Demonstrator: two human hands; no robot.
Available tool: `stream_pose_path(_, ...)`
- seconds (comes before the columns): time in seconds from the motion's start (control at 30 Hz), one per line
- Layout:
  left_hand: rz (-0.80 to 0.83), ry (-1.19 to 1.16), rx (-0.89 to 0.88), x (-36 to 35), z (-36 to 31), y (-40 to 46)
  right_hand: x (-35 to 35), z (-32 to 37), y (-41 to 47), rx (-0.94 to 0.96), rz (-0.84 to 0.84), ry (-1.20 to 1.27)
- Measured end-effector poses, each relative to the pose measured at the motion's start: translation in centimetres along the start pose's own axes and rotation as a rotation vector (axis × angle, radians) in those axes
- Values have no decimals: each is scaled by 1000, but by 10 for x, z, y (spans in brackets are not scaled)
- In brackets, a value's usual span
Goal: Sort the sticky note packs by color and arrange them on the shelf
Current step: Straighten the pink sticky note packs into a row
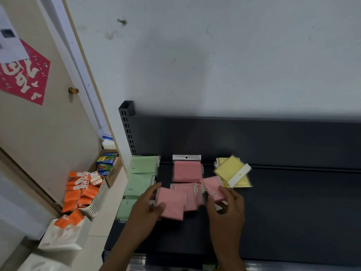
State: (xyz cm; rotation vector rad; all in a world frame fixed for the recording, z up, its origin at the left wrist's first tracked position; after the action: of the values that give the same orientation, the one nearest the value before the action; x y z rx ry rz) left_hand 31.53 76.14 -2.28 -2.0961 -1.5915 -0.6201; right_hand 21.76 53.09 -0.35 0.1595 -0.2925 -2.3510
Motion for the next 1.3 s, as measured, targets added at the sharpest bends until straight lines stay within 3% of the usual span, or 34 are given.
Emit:
stream_pose_path(0.13,98,25,17,-11,10,-28,-3,2,-1,18,15,-3)
stream_pose_path(0.27,121,40,26,-15,2,-37,-31,7,-9,41,168,-93)
stream_pose_path(0.47,-82,98,9,24,-2,-20,-64,-13,-25,38,290,-289)
stream_pose_path(0.67,-121,203,-33,25,-4,5,-76,-16,-32,185,275,-485)
stream_pose_path(0.87,-137,290,-72,18,-15,21,-83,-24,-25,161,264,-609)
stream_pose_path(1.0,-156,288,-109,16,-17,28,-82,-25,-18,75,293,-535)
stream_pose_path(1.2,-161,258,-173,-2,-18,35,-54,-3,-15,90,133,-248)
stream_pose_path(1.3,-162,231,-150,-12,-18,36,-32,2,-24,126,84,-230)
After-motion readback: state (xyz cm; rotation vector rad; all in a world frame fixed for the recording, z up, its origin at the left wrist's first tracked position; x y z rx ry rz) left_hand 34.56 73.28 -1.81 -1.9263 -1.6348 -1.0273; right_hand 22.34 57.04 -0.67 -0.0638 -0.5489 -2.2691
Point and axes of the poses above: each hand's wrist, its own y-axis towards the middle knuckle, its own x-axis out of the back of the hand, z = x × y, the point moved 6 cm from there along y, towards the middle knuckle, and after that the axes turned 12 degrees about y, right-handed, at the moved point
